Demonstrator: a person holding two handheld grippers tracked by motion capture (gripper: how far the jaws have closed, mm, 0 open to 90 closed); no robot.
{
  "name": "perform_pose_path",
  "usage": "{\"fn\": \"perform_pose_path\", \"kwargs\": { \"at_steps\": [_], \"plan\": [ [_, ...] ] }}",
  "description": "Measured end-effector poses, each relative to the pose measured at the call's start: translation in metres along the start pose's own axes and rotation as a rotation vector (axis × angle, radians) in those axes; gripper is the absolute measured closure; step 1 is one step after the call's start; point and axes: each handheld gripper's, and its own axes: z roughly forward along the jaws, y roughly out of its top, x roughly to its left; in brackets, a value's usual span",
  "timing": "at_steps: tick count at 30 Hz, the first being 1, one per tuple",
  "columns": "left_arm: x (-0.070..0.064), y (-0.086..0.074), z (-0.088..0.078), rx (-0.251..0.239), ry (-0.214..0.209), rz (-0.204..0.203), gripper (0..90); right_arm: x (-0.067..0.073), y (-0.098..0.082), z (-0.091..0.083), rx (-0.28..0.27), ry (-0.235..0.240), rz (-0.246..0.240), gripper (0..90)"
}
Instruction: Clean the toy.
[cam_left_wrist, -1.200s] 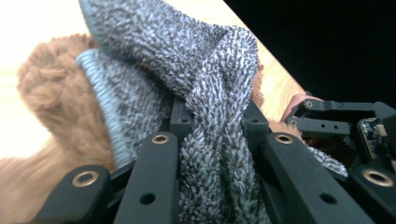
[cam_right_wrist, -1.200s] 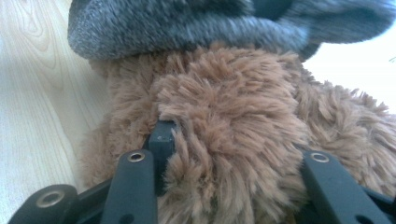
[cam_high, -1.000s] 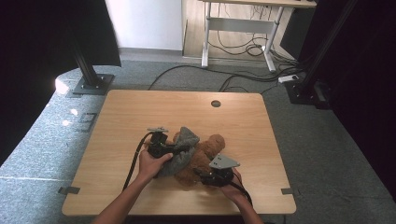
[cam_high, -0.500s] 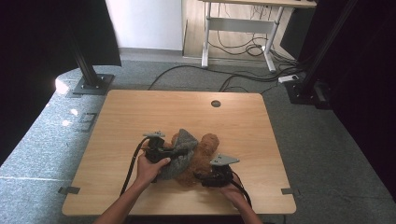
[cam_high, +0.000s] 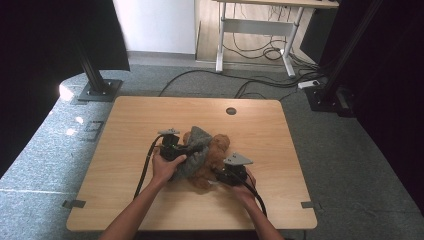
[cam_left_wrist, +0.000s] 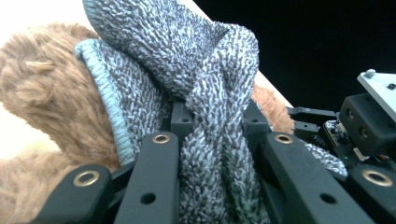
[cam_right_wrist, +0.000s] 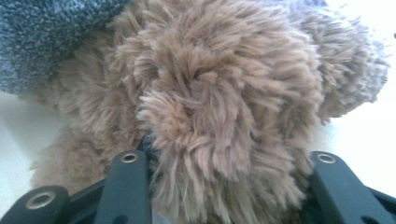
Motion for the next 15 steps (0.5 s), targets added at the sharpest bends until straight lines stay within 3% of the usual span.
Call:
{"fn": "perform_pose_path", "kwargs": {
  "at_steps": [7, 15],
  "plan": [
    [0.005, 0.010, 0.012, -0.010, 0.004, 0.003, 73.2, -0.015, 0.003, 0.008, -0.027, -0.046, 0.010, 53.4],
    [-0.011, -0.011, -0.001, 0.006, -0.045, 0.027, 73.2, -0.003, -0.008, -0.007, -0.005, -0.013, -0.051, 53.4]
  ]
}}
